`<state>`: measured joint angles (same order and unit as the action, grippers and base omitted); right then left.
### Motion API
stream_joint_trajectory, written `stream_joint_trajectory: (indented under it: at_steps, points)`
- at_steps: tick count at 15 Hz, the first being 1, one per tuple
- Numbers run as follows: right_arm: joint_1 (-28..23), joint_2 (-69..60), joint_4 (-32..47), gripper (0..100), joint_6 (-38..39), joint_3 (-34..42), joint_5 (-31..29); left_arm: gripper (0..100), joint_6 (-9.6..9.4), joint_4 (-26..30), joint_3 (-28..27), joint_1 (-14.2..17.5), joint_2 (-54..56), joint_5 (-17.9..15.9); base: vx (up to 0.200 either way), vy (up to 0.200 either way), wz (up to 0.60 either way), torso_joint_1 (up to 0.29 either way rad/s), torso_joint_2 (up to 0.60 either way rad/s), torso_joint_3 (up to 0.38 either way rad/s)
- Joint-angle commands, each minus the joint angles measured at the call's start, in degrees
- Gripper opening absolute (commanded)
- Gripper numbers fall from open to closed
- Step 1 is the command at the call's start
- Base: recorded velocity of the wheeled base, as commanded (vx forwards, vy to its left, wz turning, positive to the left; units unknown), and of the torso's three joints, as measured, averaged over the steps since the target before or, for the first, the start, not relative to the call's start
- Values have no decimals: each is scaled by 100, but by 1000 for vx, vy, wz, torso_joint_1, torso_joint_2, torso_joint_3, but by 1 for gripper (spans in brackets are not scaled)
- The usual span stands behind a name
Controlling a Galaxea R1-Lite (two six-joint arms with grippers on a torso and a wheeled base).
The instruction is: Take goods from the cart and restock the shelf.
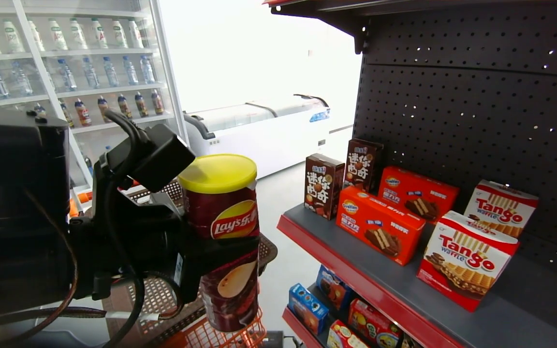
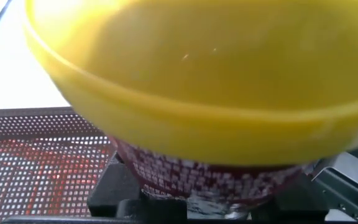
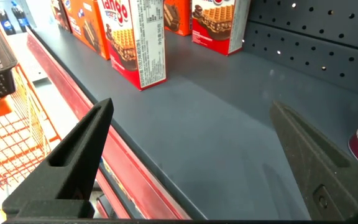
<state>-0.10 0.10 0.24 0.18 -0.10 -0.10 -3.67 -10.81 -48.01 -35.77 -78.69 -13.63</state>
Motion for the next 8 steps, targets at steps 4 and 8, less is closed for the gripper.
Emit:
stream_joint_trajectory:
  at_steps: [4,8]
  points:
    - [1,8,2,100,-1,1,1,0,-2,-228,441,26,293,-8,0,0,0,0,0,0]
    - [1,8,2,100,-1,1,1,0,-2,-219,547,26,477,1,0,0,-300,2,1,1]
